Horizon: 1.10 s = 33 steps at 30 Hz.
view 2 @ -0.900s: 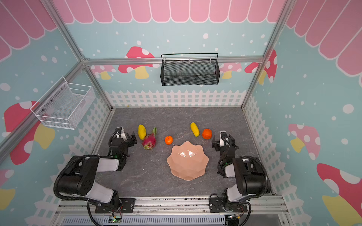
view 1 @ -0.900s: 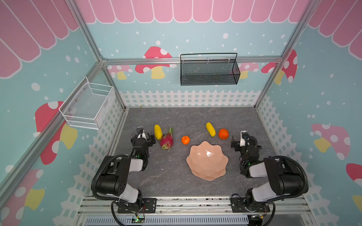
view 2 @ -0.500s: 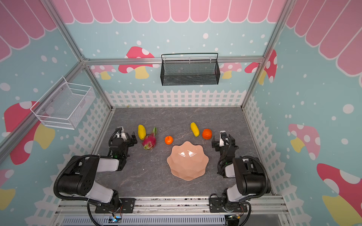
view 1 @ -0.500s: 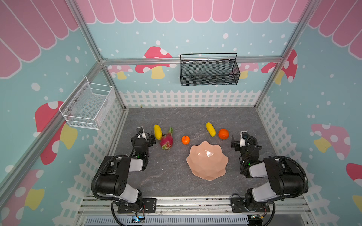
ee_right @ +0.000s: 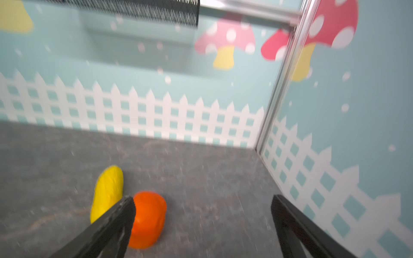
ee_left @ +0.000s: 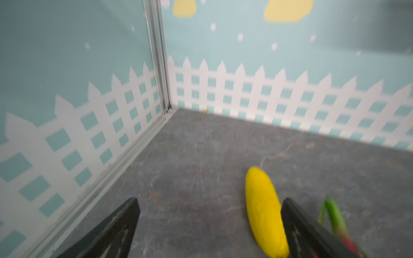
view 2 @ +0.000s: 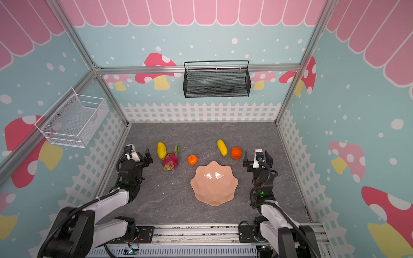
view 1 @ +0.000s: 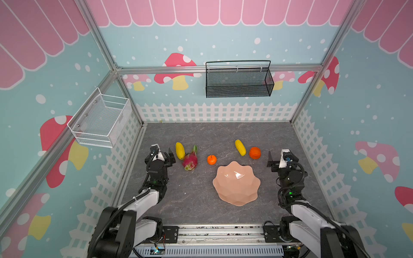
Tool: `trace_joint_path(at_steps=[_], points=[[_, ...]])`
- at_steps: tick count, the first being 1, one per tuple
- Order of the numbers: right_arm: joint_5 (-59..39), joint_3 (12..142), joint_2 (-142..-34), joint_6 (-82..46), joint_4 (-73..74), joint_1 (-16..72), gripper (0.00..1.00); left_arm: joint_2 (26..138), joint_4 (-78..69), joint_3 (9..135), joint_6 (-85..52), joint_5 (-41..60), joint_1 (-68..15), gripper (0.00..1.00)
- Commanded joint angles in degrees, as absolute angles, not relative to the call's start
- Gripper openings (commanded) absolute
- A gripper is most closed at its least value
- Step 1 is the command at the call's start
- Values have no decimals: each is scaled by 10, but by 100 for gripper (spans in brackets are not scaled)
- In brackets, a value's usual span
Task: Place and organize the fake fruits in the fruit bowl
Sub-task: 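Grasp the pink dragon fruit with the left gripper while the right gripper approaches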
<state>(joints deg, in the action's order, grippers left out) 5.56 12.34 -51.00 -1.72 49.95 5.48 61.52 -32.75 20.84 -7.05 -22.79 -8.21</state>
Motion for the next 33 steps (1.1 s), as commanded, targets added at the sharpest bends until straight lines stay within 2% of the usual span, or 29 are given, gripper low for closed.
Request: trace_joint_path(at_steps=[1, 5, 8, 11, 16, 20, 25, 33], points=[[-23, 194, -464, -61, 285, 101, 98, 522, -50, 274, -191, -223, -108, 96], [-58, 261, -483, -74, 150, 210, 98, 537, 104, 347, -245, -109, -149, 98], [-77, 223, -481, -56, 219, 290, 98, 598, 142, 380, -244, -49, -179, 100], [-94, 220, -474, -22, 227, 326, 98, 634, 135, 389, -244, -62, -211, 100], [-172, 199, -443, -16, 254, 342, 98, 704, 153, 425, -245, -76, -227, 100], [-230, 213, -479, -10, 253, 352, 98, 780, 141, 463, -225, -77, -229, 100], [-233, 228, -517, -1, 242, 367, 98, 851, 145, 507, -218, -85, -230, 100], [-215, 222, -503, 5, 242, 368, 98, 939, 160, 550, -218, -105, -232, 97]])
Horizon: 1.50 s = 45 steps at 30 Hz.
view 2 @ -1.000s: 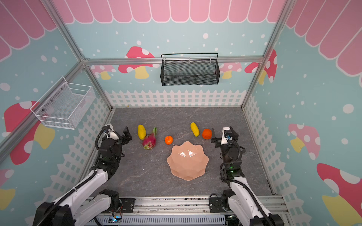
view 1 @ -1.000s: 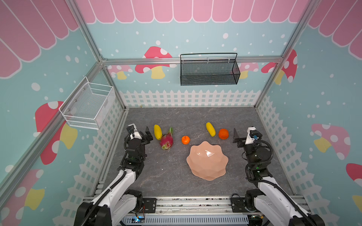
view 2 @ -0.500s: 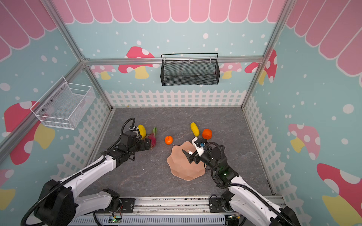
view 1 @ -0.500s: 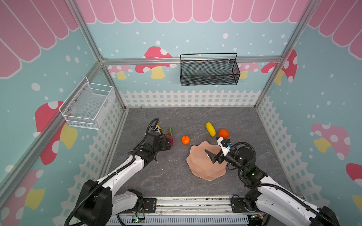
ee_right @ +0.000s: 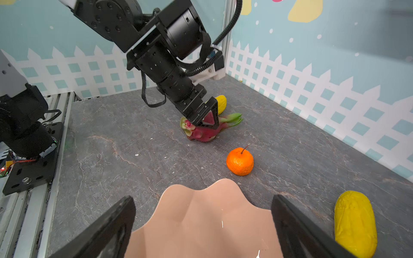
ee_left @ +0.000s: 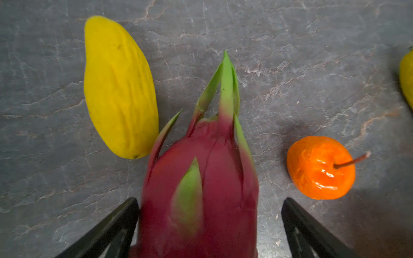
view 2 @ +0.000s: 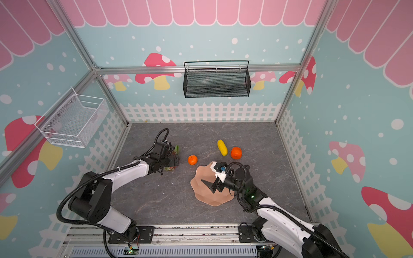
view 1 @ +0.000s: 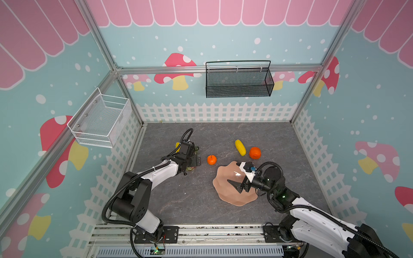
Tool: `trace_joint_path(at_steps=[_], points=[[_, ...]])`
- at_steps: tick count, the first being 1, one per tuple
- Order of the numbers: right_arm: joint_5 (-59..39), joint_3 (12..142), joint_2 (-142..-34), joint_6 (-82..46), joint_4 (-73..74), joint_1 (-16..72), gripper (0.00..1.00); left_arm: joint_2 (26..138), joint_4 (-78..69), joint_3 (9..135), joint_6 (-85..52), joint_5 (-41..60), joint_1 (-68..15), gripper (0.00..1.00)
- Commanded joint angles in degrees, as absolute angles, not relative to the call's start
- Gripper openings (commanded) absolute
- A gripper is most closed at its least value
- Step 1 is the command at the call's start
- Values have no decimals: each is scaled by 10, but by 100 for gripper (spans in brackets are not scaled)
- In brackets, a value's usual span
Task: Place and organize the fake fruits in the fruit bowl
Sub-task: 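Grasp the pink dragon fruit with the left gripper while the right gripper approaches, then carry the dragon fruit into the bowl with the left gripper and release it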
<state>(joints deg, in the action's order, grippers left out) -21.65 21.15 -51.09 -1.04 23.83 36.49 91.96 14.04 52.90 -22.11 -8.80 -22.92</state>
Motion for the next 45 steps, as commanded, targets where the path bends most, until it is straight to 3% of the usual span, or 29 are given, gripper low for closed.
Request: trace_joint_path(at_steps=[1, 6, 11, 16, 21, 28, 45], points=[[-212, 223, -503, 5, 241, 368, 98, 945, 164, 552, -218, -110, -248, 95], [-177, 221, -499, 2, 239, 368, 98, 944, 172, 555, -220, -123, -258, 76], [-107, 234, -510, -17, 207, 364, 98, 868, 190, 542, -222, -125, -286, 60], [-112, 262, -542, -26, 154, 338, 98, 775, 220, 549, -228, -158, -378, 60], [-171, 240, -490, -75, 110, 318, 98, 752, 223, 556, -249, -89, -455, 60], [-206, 168, -341, -192, 66, 318, 98, 820, 191, 568, -264, -65, -539, 60], [-169, 91, -241, -191, 50, 319, 99, 972, 178, 643, -257, -31, -588, 64]])
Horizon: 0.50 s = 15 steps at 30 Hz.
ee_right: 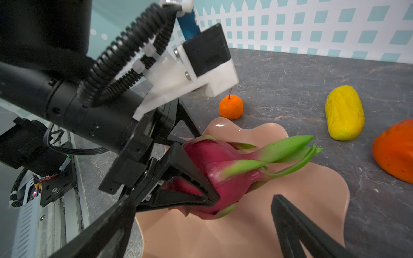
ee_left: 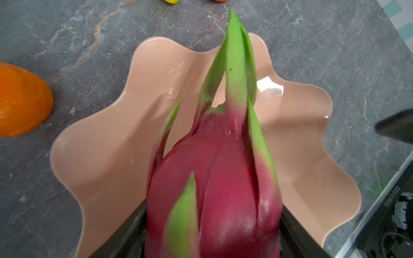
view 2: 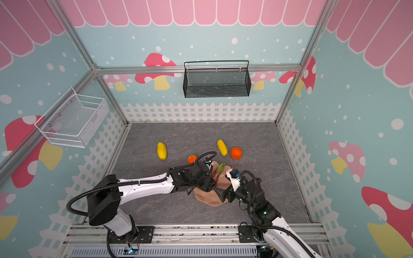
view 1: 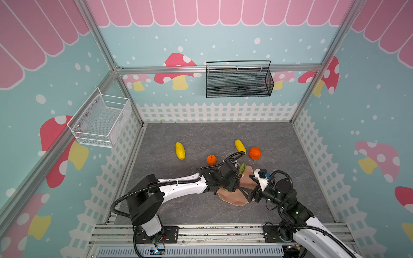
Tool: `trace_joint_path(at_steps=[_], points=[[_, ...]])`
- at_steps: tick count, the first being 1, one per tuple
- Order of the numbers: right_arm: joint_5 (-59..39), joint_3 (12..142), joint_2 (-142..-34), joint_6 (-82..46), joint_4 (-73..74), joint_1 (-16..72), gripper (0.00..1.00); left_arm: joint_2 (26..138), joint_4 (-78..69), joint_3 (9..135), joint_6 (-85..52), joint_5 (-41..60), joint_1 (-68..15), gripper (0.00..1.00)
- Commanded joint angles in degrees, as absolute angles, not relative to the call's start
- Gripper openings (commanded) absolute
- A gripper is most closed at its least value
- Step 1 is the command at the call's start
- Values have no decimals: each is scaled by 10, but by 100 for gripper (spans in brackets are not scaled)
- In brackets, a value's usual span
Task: Place and organize the fake fruits in the fruit bowl
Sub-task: 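Carry the dragon fruit into the bowl with the left gripper and release it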
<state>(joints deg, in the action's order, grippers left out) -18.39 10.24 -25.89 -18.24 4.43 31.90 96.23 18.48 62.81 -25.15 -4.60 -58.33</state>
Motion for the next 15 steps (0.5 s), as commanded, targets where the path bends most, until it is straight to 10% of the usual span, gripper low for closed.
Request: trace_joint_path(at_steps=[1, 15], points=[[-164, 89, -234, -192, 49, 318, 98, 976, 178, 642, -258, -28, -589, 65], [-162, 87, -220, -190, 46, 319, 98, 981, 170, 636, -252, -31, -593, 83]])
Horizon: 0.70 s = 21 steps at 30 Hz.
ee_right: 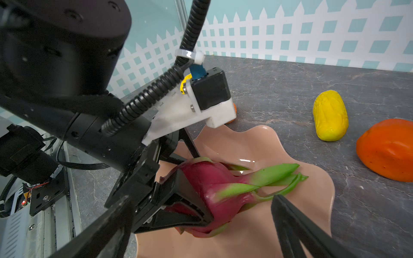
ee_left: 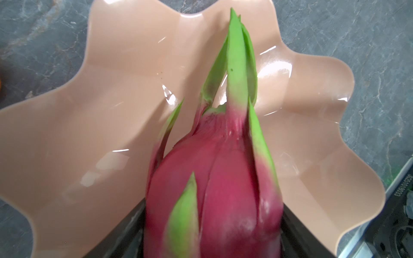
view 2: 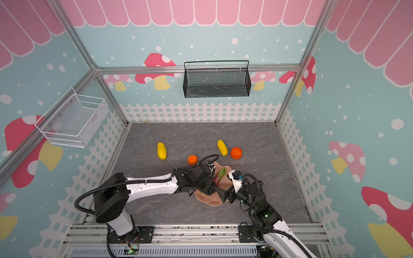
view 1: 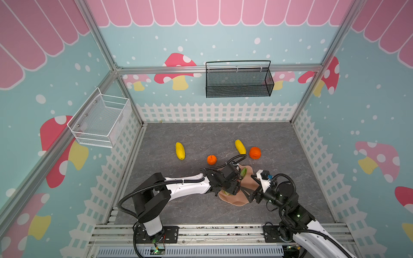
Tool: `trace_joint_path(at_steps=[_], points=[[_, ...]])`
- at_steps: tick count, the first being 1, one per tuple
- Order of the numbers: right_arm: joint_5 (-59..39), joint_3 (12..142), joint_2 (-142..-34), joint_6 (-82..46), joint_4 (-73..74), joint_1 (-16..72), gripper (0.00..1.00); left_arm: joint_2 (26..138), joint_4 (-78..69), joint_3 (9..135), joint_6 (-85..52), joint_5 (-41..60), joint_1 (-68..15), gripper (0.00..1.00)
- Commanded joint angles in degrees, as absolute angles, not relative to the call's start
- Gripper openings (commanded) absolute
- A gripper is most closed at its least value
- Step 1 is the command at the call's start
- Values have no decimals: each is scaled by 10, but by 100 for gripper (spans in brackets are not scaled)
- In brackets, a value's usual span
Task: Place and organize the fake fruits in the fruit bowl
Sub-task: 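Carry the dragon fruit into the bowl with the left gripper and release it, then grasp the yellow fruit nearest the left gripper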
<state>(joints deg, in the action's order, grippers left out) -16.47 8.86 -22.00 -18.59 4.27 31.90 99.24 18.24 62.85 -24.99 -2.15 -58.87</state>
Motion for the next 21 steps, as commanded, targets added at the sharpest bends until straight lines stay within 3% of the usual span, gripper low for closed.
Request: trace_joint_path(at_steps=[1, 2, 3, 9, 13, 17, 21], points=[[-163, 87, -221, -189, 46, 319, 98, 973, 165, 632, -252, -33, -593, 88], [-162, 87, -222, -189, 46, 319, 98, 963, 160, 627, -250, -36, -593, 97], [-162, 88, -223, -188, 47, 319, 98, 952, 157, 624, -248, -38, -593, 100], [-152, 99, -238, -184, 46, 319, 98, 861, 155, 588, -230, -119, -588, 100], [-136, 138, -275, -170, 58, 319, 98, 792, 165, 559, -223, -210, -540, 100], [-173, 206, -419, -144, 84, 319, 99, 752, 159, 526, -211, -296, -434, 99], [-237, 272, -568, -117, 122, 323, 100, 749, 126, 498, -209, -290, -317, 99]])
